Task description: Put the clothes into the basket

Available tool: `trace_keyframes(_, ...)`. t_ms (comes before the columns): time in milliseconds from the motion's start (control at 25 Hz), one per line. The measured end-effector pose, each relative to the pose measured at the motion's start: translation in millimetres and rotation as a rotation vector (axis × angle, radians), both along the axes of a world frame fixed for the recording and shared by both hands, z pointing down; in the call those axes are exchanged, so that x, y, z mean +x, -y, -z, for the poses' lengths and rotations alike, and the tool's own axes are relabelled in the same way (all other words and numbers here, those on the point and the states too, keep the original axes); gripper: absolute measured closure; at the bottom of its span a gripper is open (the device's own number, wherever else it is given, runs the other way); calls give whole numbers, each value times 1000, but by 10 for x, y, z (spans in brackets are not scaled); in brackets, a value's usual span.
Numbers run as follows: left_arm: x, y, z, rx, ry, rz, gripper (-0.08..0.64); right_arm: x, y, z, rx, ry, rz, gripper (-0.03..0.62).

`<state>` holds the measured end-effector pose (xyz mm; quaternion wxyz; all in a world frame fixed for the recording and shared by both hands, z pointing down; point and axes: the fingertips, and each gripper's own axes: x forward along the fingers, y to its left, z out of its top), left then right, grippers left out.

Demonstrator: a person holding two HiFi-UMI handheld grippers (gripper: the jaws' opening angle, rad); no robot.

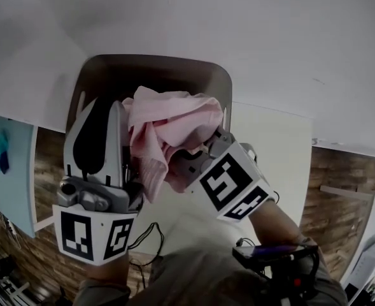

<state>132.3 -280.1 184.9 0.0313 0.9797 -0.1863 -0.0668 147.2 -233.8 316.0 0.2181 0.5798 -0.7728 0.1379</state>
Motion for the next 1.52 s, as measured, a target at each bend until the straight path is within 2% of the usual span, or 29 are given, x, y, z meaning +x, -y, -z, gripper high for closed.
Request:
trace_keyframes(80,-50,-74,27,2,-8,3,495,5,-82,13,-3,-18,-3,511)
trace_keyframes(280,-56,37,29,1,-10,6,495,-6,-43,-183,-87,-108,53,508)
trace_keyframes(440,-128,-35,130,17,-26,8,495,-25,-190,-198,-130,-136,96,509)
trace_keyframes(560,-219,-185,222,27,-32,8,495,-10,-391,-123,-138,-148,92,509)
trace_keyframes(760,-377,-428,290,37,-27,10,495,10,-668,-79,-106,-135,24,517)
trace_keyframes(1000,-599,-712,303,50,-2,33,495,-104,-1006,-168,-87,-69,-29,523)
trace_keyframes(1240,-875,-1060,280,52,29,55,499,-233,-1344,-172,-23,47,-78,534)
trace_keyframes(1440,-1118,-1292,243,52,45,89,502,-506,-1532,49,124,54,-44,545)
trace_keyframes(1520,-1219,-1381,204,49,49,103,502,-638,-1613,210,215,52,-22,548)
